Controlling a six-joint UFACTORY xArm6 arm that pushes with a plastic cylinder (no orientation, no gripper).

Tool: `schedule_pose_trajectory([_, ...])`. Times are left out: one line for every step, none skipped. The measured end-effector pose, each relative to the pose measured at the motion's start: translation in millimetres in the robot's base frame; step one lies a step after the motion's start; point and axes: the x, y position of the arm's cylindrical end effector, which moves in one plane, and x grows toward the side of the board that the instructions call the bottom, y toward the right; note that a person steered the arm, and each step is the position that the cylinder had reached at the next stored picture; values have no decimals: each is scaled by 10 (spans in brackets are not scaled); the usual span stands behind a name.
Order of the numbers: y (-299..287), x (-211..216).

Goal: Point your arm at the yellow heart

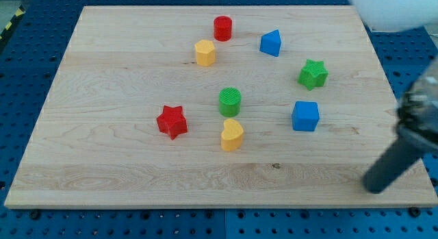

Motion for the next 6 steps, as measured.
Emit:
schedule_pose_trajectory([-721,19])
schedule_pose_trajectory([-1403,-1])
schedule_pose_trajectory([-1502,-40])
schedule_pose_trajectory([-1726,-331])
schedule_pose_trajectory([-1947,-441])
schedule_pose_trajectory([-1947,-441])
